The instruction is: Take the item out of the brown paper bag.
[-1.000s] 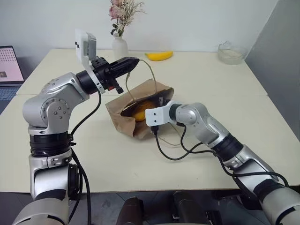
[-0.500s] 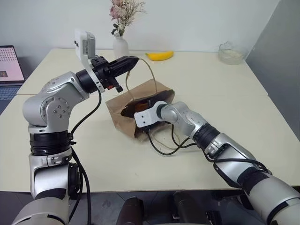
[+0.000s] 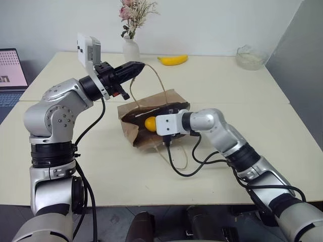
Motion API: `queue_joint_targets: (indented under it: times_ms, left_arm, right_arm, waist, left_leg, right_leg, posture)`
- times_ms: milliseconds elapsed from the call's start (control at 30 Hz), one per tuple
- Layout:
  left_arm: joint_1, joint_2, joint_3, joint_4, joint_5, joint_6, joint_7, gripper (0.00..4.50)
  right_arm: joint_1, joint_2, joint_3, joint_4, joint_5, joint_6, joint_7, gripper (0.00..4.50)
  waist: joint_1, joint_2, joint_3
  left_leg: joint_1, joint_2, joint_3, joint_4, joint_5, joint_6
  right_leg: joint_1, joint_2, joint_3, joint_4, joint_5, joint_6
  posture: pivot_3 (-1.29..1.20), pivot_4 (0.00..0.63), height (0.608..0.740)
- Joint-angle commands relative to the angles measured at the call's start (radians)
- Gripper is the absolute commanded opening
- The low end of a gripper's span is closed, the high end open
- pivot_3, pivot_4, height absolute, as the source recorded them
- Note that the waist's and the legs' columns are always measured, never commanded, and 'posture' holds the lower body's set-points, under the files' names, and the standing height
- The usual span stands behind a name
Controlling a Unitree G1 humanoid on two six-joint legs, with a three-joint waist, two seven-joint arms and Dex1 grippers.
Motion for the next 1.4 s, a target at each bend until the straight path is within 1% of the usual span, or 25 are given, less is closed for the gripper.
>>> queue_joint_targets:
  times_ms: [33, 167, 267, 333, 400, 467, 533, 633, 700, 867, 1000, 1067, 1100, 1133, 1200, 1300, 1400]
  left_arm:
    - [-0.004, 0.007, -0.003, -0.014, 0.019, -0.035, -0.008, 0.0]
    - [0.001, 0.002, -0.014, -0.009, 0.04, -0.051, -0.008, 0.0]
    - [0.006, -0.001, -0.019, -0.009, 0.049, -0.058, -0.006, 0.0]
    - [0.013, 0.001, -0.02, -0.013, 0.055, -0.06, -0.007, 0.0]
    - [0.019, 0.002, -0.019, -0.015, 0.058, -0.061, -0.006, 0.0]
    - [0.024, 0.003, -0.018, -0.015, 0.062, -0.063, -0.005, 0.0]
    - [0.026, 0.005, -0.017, -0.011, 0.065, -0.065, -0.007, 0.0]
    - [0.02, 0.006, -0.02, 0.004, 0.071, -0.072, -0.009, 0.0]
    - [0.017, 0.006, -0.023, 0.013, 0.076, -0.078, -0.011, 0.0]
    - [0.014, 0.005, -0.029, 0.018, 0.082, -0.084, -0.014, 0.0]
    - [0.017, 0.007, -0.028, 0.012, 0.084, -0.082, -0.017, 0.0]
    - [0.02, 0.009, -0.027, 0.009, 0.086, -0.082, -0.018, 0.0]
    - [0.02, 0.01, -0.027, 0.01, 0.088, -0.083, -0.018, 0.0]
    - [0.021, 0.01, -0.027, 0.011, 0.089, -0.084, -0.02, 0.0]
    - [0.018, 0.011, -0.03, 0.021, 0.097, -0.091, -0.023, 0.0]
    - [-0.016, 0.001, -0.044, 0.073, 0.133, -0.139, -0.027, 0.0]
    - [-0.076, -0.016, -0.055, 0.172, 0.185, -0.219, -0.014, 0.0]
  right_arm:
    - [0.018, -0.02, -0.098, -0.172, 0.153, 0.141, 0.095, 2.35]
    - [0.05, -0.06, -0.236, -0.318, 0.387, 0.353, 0.181, 2.35]
    - [0.074, -0.087, -0.354, -0.411, 0.567, 0.504, 0.195, 2.35]
    - [0.073, -0.097, -0.455, -0.438, 0.652, 0.592, 0.144, 2.35]
    - [0.064, -0.117, -0.546, -0.43, 0.693, 0.639, 0.078, 2.35]
    - [0.08, -0.195, -0.611, -0.388, 0.659, 0.607, 0.033, 2.35]
    - [0.114, -0.279, -0.613, -0.349, 0.603, 0.544, 0.019, 2.35]
    - [0.172, -0.393, -0.553, -0.261, 0.499, 0.41, 0.01, 2.35]
    - [0.196, -0.449, -0.476, -0.195, 0.397, 0.285, -0.001, 2.35]
    - [0.19, -0.486, -0.26, 0.025, 0.112, 0.012, -0.112, 2.35]
    - [0.183, -0.473, -0.213, 0.122, 0.055, -0.093, -0.143, 2.35]
    - [0.184, -0.471, -0.212, 0.137, 0.052, -0.113, -0.138, 3.09]
    - [0.187, -0.473, -0.216, 0.134, 0.06, -0.116, -0.125, 3.37]
    - [0.191, -0.475, -0.224, 0.125, 0.073, -0.111, -0.112, 3.79]
    - [0.207, -0.487, -0.257, 0.073, 0.119, -0.079, -0.077, 4.45]
    - [0.262, -0.494, -0.355, -0.079, 0.254, 0.049, -0.017, 4.45]
    - [0.339, -0.451, -0.466, -0.282, 0.446, 0.244, 0.0, 4.45]
  waist:
    - [0.0, 0.0, 0.0]
    - [0.001, 0.0, 0.0]
    - [0.002, 0.0, 0.0]
    - [0.002, 0.0, 0.0]
    - [0.002, 0.0, 0.0]
    - [0.002, 0.0, 0.0]
    - [0.004, 0.0, 0.0]
    - [0.004, 0.0, 0.0]
    - [0.002, 0.0, 0.0]
    - [-0.012, 0.0, 0.001]
    - [-0.011, 0.001, 0.002]
    - [-0.011, 0.001, 0.002]
    - [-0.01, 0.001, 0.002]
    - [-0.01, 0.001, 0.002]
    - [-0.009, 0.001, 0.002]
    - [-0.005, 0.001, 0.002]
    - [0.003, 0.001, 0.002]
  left_leg:
    - [0.0, 0.0, 0.0, 0.0, 0.0, 0.0]
    - [0.0, 0.0, 0.0, 0.0, 0.0, 0.0]
    - [0.0, 0.0, 0.0, 0.0, 0.0, 0.0]
    - [0.0, 0.0, -0.001, 0.0, 0.0, 0.0]
    - [0.0, 0.0, 0.0, 0.0, 0.0, 0.0]
    - [0.0, 0.0, 0.0, 0.0, 0.0, 0.0]
    - [0.0, -0.001, 0.001, 0.0, 0.0, 0.0]
    - [0.0, -0.001, 0.001, -0.001, 0.0, 0.0]
    - [0.0, -0.001, 0.001, -0.001, 0.0, 0.0]
    - [0.001, 0.0, 0.003, -0.001, 0.0, 0.0]
    - [0.001, 0.0, 0.003, -0.001, 0.0, 0.0]
    - [0.0, -0.001, 0.003, -0.001, 0.0, 0.0]
    - [0.0, -0.001, 0.003, -0.001, 0.0, 0.0]
    - [0.0, -0.001, 0.003, -0.001, 0.0, 0.0]
    - [0.0, -0.001, 0.003, -0.001, 0.0, 0.0]
    - [0.0, -0.001, 0.002, -0.001, 0.0, 0.0]
    - [0.0, -0.001, 0.001, -0.001, 0.0, 0.0]
  right_leg:
    - [0.0, 0.0, 0.0, 0.0, 0.0, 0.0]
    - [0.0, 0.0, 0.0, 0.0, 0.0, 0.0]
    - [0.0, 0.0, -0.001, 0.0, 0.0, 0.0]
    - [0.0, 0.0, -0.001, 0.0, 0.0, 0.0]
    - [0.0, 0.0, 0.0, 0.0, 0.0, 0.0]
    - [0.0, 0.0, 0.0, 0.0, 0.0, 0.0]
    - [0.0, -0.001, 0.0, 0.0, 0.0, 0.0]
    - [0.001, -0.001, 0.0, -0.003, 0.0, 0.001]
    - [0.0, -0.001, 0.001, -0.003, 0.0, 0.001]
    - [0.0, 0.001, 0.003, -0.001, 0.0, 0.001]
    - [0.0, 0.001, 0.003, -0.001, 0.0, 0.001]
    - [0.0, 0.001, 0.003, -0.001, 0.0, 0.001]
    - [0.0, 0.0, 0.003, -0.001, 0.0, 0.001]
    - [0.0, 0.0, 0.003, -0.001, 0.0, 0.001]
    - [0.0, 0.0, 0.003, -0.001, 0.0, 0.001]
    - [0.0, 0.0, 0.003, -0.001, 0.0, 0.001]
    - [0.0, 0.0, 0.001, -0.001, 0.0, 0.001]
  posture:
    - [0.0, 0.15, 0.74]
    - [0.0, 0.15, 0.74]
    - [0.0, 0.15, 0.74]
    - [0.0, 0.15, 0.74]
    - [0.0, 0.15, 0.74]
    - [0.0, 0.15, 0.74]
    - [0.0, 0.15, 0.74]
    - [0.0, 0.15, 0.74]
    - [0.0, 0.15, 0.74]
    - [0.0, 0.15, 0.74]
    - [0.0, 0.15, 0.74]
    - [0.0, 0.15, 0.74]
    - [0.0, 0.15, 0.74]
    - [0.0, 0.15, 0.74]
    - [0.0, 0.15, 0.74]
    - [0.0, 0.15, 0.74]
    - [0.0, 0.15, 0.74]
